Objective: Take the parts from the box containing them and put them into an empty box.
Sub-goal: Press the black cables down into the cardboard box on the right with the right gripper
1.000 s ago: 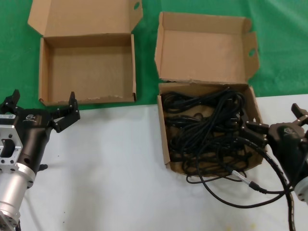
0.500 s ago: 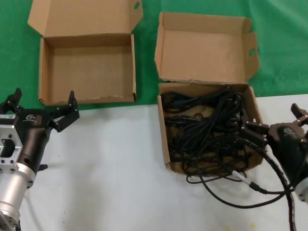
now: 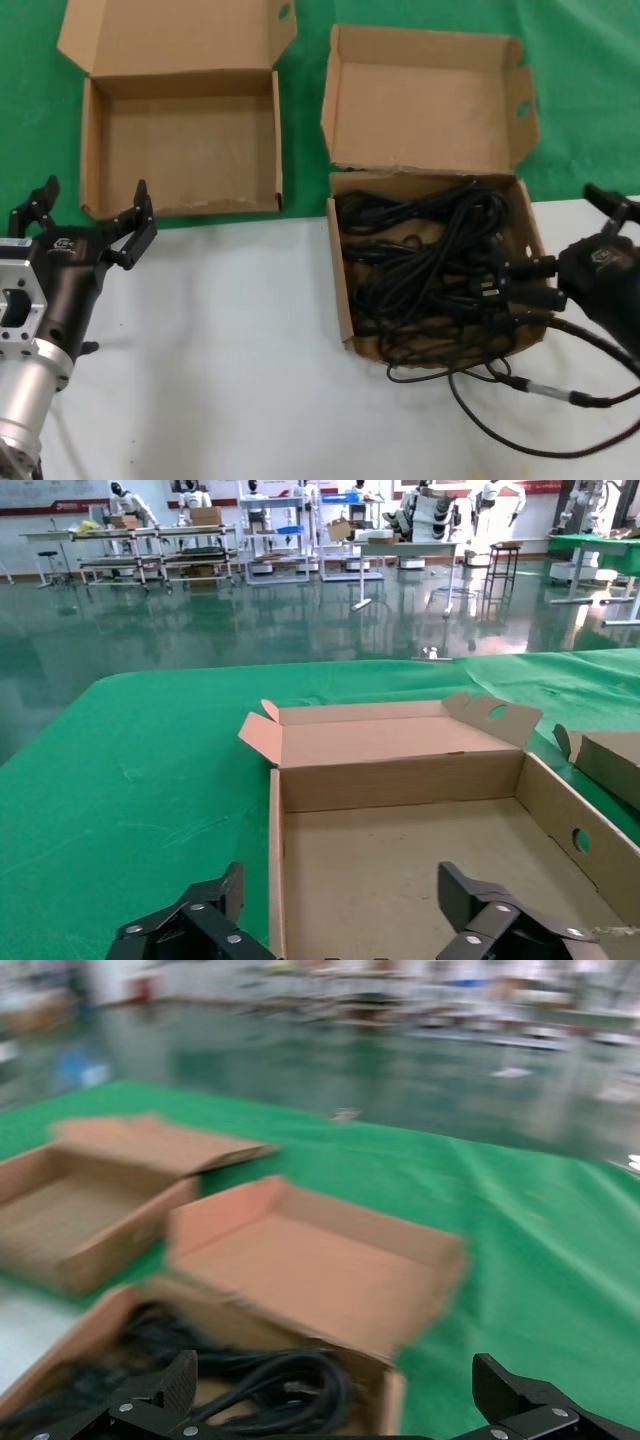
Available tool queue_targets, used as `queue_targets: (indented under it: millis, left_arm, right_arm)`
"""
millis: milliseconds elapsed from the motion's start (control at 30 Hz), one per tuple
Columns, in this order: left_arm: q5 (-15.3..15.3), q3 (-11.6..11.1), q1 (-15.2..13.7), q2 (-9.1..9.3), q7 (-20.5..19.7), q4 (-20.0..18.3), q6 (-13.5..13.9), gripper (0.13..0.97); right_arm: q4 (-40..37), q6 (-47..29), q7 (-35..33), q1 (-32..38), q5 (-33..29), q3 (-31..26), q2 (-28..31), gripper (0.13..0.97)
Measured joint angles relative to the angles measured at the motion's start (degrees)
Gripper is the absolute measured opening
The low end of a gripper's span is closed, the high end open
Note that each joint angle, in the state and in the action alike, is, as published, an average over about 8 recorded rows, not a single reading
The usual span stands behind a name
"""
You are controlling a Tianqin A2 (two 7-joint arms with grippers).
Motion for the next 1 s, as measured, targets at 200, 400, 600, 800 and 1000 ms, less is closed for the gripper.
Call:
queue_targets:
  millis: [200, 400, 600, 800, 1000]
  left_arm:
    - [0.0, 0.0, 0.0, 0.0, 0.0, 0.0, 0.0, 0.666]
    - [0.0, 0.0, 0.0, 0.0, 0.0, 0.0, 0.0, 0.51]
    - [0.0, 0.0, 0.0, 0.0, -0.01, 0.0, 0.0, 0.394]
    - [0.0, 0.0, 0.0, 0.0, -0.01, 0.0, 0.0, 0.324]
    - [0.01, 0.0, 0.0, 0.0, -0.01, 0.0, 0.0, 0.249]
  right_arm:
    - [2.36, -9.3, 0.35, 4.01, -4.37, -2.87, 11.27, 0.966]
    - [2.48, -20.65, -6.27, 11.81, -8.87, -6.29, 16.72, 0.966]
    - [1.36, -31.49, -14.49, 22.93, -16.6, -11.81, 17.16, 0.966]
    - [-0.64, -38.7, -18.79, 32.29, -26.44, -17.28, 13.98, 0.964]
    - [-4.07, -42.16, -21.22, 38.32, -33.87, -20.98, 9.46, 0.963]
